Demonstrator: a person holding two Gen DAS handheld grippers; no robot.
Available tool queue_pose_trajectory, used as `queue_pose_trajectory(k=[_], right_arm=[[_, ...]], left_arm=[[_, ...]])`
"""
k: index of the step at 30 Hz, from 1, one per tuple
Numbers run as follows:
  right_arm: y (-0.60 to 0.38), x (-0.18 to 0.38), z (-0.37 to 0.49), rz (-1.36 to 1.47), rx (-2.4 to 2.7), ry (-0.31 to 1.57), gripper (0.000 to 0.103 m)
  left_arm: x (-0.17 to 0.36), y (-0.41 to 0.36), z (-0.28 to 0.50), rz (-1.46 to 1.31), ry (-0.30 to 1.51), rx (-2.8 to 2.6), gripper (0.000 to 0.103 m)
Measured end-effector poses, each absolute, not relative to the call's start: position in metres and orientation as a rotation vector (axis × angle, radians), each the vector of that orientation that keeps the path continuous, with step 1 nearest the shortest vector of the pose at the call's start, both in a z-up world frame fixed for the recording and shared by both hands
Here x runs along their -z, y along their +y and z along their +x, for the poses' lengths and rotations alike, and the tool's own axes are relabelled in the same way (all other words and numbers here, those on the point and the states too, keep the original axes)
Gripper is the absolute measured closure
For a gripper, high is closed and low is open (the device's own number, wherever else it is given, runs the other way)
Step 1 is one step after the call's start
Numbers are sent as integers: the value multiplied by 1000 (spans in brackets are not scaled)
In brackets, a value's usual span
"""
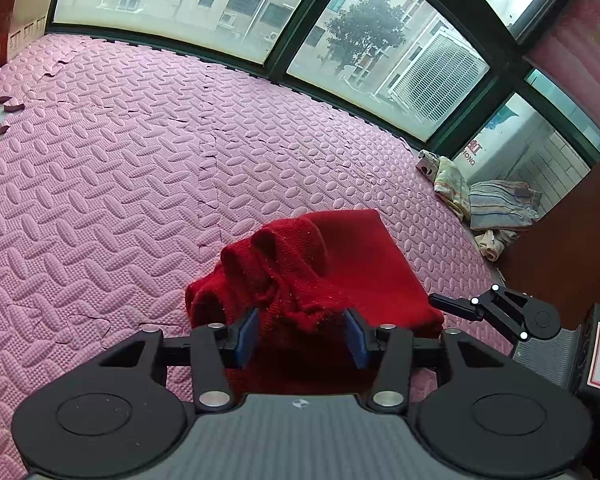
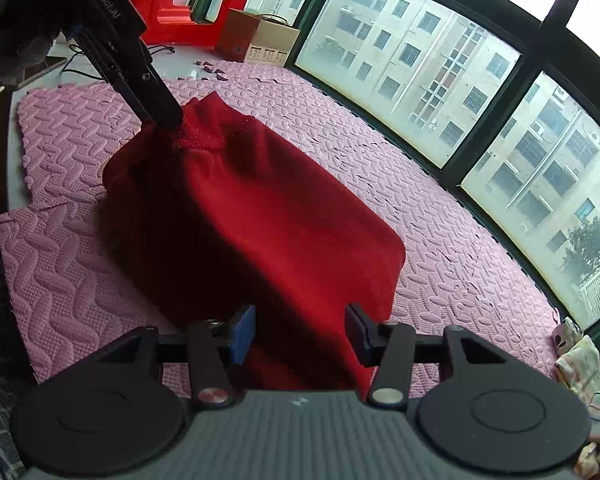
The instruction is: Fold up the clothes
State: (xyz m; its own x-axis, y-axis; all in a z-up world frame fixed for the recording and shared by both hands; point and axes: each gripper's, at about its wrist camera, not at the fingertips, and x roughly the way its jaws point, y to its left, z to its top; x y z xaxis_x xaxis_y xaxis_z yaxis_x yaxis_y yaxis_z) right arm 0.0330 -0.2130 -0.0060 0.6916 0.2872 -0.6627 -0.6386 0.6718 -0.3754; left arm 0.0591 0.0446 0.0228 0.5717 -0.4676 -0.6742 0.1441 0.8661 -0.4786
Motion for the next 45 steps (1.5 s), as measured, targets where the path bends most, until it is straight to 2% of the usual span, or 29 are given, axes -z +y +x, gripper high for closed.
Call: queue_pose_trajectory(k=[5, 9, 11, 12, 15, 19, 26, 31, 34, 37, 41, 45], right_arm=[[-209, 15, 26, -744, -550, 570, 53], [-206, 20, 22, -811, -530, 526, 56], [-204, 23, 19, -838, -540, 505, 62], [-203, 24, 18, -847, -546, 499, 72], [-205, 19, 16, -829, -540, 475, 83], [-215, 2, 19, -752, -540, 453, 89], [-226, -9, 7, -747, -602, 422, 90], [-216, 14, 0, -807, -646, 450, 89], [-216, 13, 0, -799, -672, 472, 85], [-222, -2, 2, -731, -710, 509, 79], [-232, -31, 10, -572, -742, 538, 79], [-232, -38, 27, -467, -690, 551, 79]], left_arm=[[-20, 41, 65, -416, 921, 343, 56], [-22, 38, 66, -412, 931, 333, 71], [-24, 36, 67, -410, 935, 328, 82], [-26, 35, 67, -412, 931, 332, 83], [-34, 34, 66, -408, 910, 339, 87], [-49, 36, 62, -424, 875, 358, 88], [-59, 39, 45, -431, 867, 382, 88], [-28, 47, 46, -427, 949, 357, 88], [-17, 52, 44, -421, 971, 360, 87], [-22, 55, 40, -413, 952, 362, 83], [-43, 58, 34, -376, 887, 364, 82], [-64, 52, 31, -375, 812, 405, 82]])
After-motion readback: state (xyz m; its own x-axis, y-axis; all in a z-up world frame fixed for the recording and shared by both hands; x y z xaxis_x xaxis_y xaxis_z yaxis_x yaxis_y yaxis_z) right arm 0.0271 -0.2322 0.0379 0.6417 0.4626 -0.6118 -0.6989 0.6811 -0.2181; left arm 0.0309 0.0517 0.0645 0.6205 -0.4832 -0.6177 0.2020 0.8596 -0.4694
